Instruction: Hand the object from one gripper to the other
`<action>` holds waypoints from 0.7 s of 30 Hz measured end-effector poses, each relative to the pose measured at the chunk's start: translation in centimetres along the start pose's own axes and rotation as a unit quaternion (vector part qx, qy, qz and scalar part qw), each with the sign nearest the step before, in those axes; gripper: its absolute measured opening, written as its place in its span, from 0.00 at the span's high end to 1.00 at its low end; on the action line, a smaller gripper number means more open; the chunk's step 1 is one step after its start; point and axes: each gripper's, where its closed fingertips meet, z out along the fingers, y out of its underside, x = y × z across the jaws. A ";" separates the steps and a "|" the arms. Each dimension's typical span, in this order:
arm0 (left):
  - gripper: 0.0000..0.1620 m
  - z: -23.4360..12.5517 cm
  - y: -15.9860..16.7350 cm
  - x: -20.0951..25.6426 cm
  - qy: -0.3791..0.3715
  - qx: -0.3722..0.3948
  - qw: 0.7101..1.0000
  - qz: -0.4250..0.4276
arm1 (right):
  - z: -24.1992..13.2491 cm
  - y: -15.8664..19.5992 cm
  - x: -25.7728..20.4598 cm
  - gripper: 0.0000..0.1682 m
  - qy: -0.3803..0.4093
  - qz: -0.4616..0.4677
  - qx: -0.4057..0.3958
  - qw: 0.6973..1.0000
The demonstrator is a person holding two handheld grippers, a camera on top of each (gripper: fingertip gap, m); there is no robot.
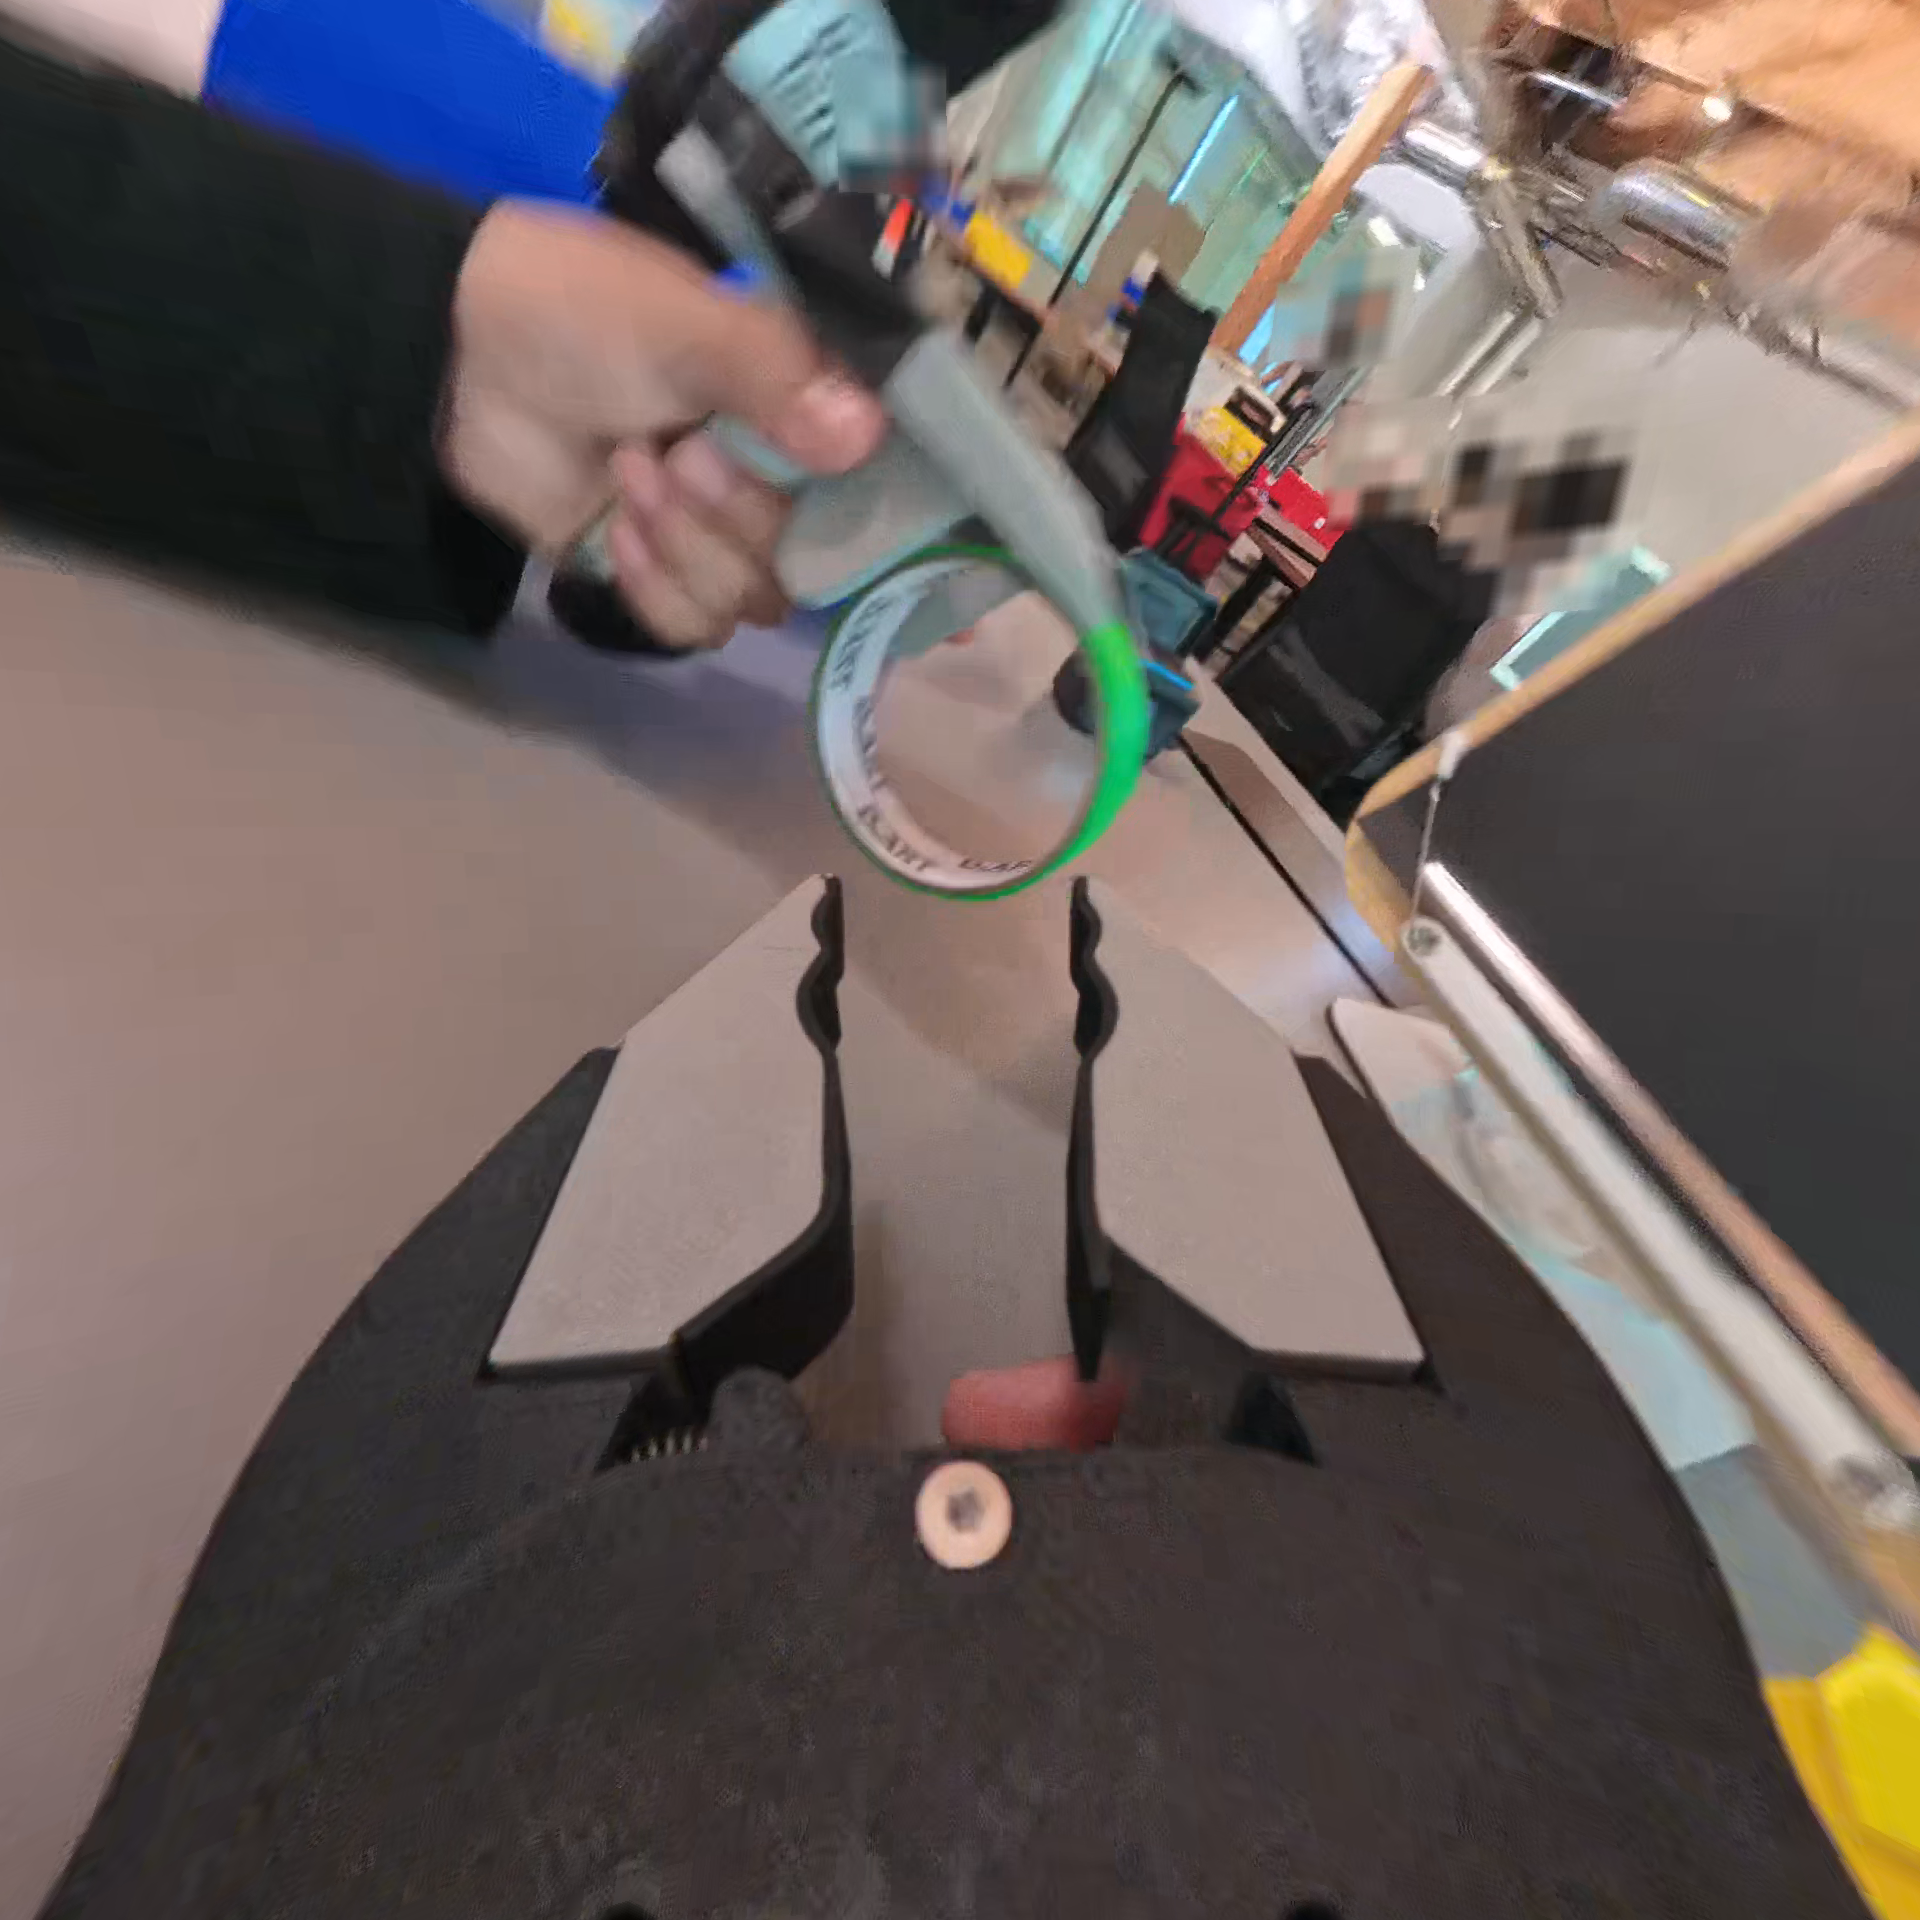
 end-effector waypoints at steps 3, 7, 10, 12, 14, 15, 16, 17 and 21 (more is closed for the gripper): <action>0.84 -0.1 -0.3 2.1 0.031 -0.004 0.998 0.059 | -1.6 0.1 3.7 0.67 0.016 0.162 0.043 0.986; 0.84 0.8 0.7 3.4 0.057 -0.025 0.997 0.054 | -1.5 0.5 4.1 0.61 -0.021 0.251 0.058 0.966; 0.84 1.3 1.1 6.0 0.118 -0.024 0.991 0.055 | -0.4 0.8 3.1 0.67 -0.024 0.223 0.037 0.974; 0.84 1.8 1.3 6.3 0.116 -0.022 0.991 0.061 | 0.3 0.9 1.6 0.78 -0.048 0.196 0.014 0.979; 0.84 2.1 1.3 5.8 0.100 -0.017 0.994 0.050 | 0.2 1.1 1.3 0.89 -0.037 0.154 -0.007 0.987; 0.85 2.2 1.4 5.6 0.099 -0.014 0.994 0.042 | -0.1 1.2 2.1 0.90 -0.002 0.130 -0.020 0.991; 0.84 2.3 1.5 5.5 0.101 -0.011 0.994 0.033 | -0.6 1.0 3.2 0.92 0.039 0.109 -0.029 0.993; 0.78 2.5 1.6 5.4 0.100 -0.005 0.995 0.023 | -1.4 0.9 4.3 0.95 0.077 0.090 -0.043 0.992; 0.72 2.4 0.5 4.1 0.060 0.022 0.998 0.016 | -5.6 -0.3 7.7 1.00 0.187 0.015 -0.094 0.978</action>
